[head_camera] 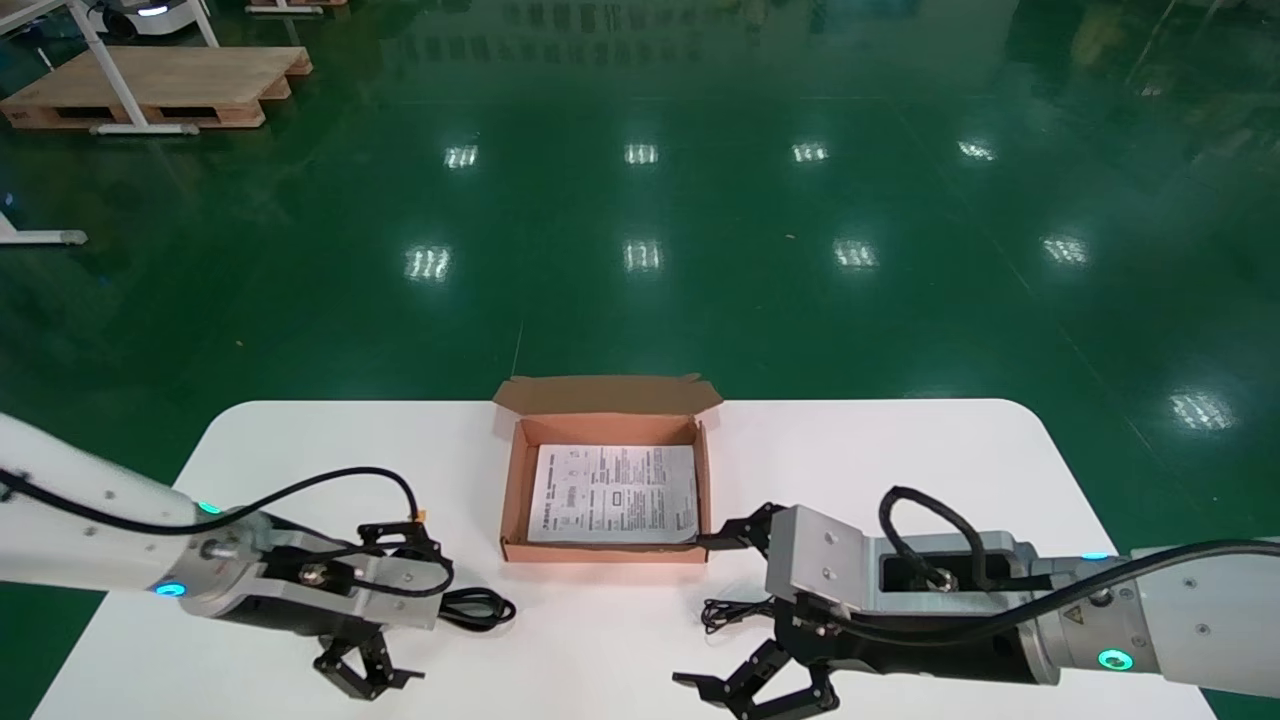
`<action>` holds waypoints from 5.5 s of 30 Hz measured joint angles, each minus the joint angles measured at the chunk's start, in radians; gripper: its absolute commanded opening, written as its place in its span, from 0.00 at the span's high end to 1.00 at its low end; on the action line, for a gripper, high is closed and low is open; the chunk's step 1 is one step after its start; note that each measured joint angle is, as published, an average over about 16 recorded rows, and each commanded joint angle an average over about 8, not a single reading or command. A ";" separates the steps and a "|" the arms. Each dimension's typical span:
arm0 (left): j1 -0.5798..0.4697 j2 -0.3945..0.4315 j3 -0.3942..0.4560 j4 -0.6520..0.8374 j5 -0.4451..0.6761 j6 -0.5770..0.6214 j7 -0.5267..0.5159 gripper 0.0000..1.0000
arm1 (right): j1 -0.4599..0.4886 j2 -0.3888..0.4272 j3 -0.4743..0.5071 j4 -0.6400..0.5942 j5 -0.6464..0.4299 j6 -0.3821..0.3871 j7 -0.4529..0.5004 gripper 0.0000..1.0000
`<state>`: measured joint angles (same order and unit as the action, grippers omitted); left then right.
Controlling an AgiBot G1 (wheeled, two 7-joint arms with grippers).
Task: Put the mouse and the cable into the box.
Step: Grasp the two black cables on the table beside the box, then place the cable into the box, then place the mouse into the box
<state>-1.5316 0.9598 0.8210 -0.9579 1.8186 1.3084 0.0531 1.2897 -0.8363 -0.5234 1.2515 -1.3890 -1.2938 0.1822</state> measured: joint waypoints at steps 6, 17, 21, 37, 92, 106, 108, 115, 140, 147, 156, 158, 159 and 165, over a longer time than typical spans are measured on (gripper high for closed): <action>0.006 0.067 0.026 0.118 0.073 -0.100 0.074 0.00 | 0.001 0.008 -0.005 0.027 -0.015 0.002 0.025 0.00; -0.004 0.142 0.061 0.235 0.157 -0.175 0.086 0.00 | -0.025 0.040 -0.007 0.053 -0.014 -0.010 0.034 0.00; -0.005 0.156 0.070 0.255 0.178 -0.186 0.074 0.00 | -0.030 0.045 -0.006 0.057 -0.012 -0.011 0.033 0.00; -0.006 0.188 0.095 0.291 0.229 -0.201 0.044 0.00 | -0.014 0.018 -0.035 0.039 -0.073 -0.006 0.021 0.00; -0.005 0.189 0.097 0.288 0.234 -0.202 0.037 0.01 | 0.181 -0.394 -0.184 -0.762 -0.454 0.316 -0.414 0.00; -0.005 0.188 0.097 0.288 0.234 -0.202 0.037 0.97 | 0.181 -0.401 -0.193 -0.779 -0.471 0.337 -0.415 0.94; -0.005 0.188 0.097 0.288 0.234 -0.202 0.037 1.00 | 0.180 -0.401 -0.193 -0.780 -0.471 0.338 -0.415 0.97; -0.005 0.188 0.097 0.288 0.234 -0.202 0.037 1.00 | 0.180 -0.402 -0.193 -0.780 -0.472 0.338 -0.415 1.00; -0.005 0.188 0.097 0.288 0.234 -0.203 0.037 1.00 | 0.179 -0.400 -0.193 -0.776 -0.473 0.339 -0.414 1.00; -0.005 0.188 0.097 0.288 0.234 -0.203 0.037 1.00 | 0.179 -0.400 -0.193 -0.775 -0.473 0.339 -0.414 1.00; -0.007 0.187 0.097 0.287 0.234 -0.203 0.037 1.00 | 0.180 -0.399 -0.193 -0.775 -0.474 0.339 -0.414 1.00; -0.012 0.185 0.096 0.286 0.236 -0.203 0.037 1.00 | 0.182 -0.397 -0.193 -0.777 -0.476 0.342 -0.411 1.00; -0.015 0.182 0.096 0.284 0.239 -0.204 0.037 1.00 | 0.185 -0.396 -0.193 -0.778 -0.478 0.344 -0.408 1.00; -0.062 0.167 0.090 0.257 0.253 -0.209 0.035 1.00 | 0.229 -0.369 -0.183 -0.780 -0.482 0.353 -0.385 1.00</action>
<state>-1.5933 1.1272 0.9110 -0.7011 2.0712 1.0999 0.0881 1.5190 -1.2057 -0.7067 0.4715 -1.8712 -0.9404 -0.2023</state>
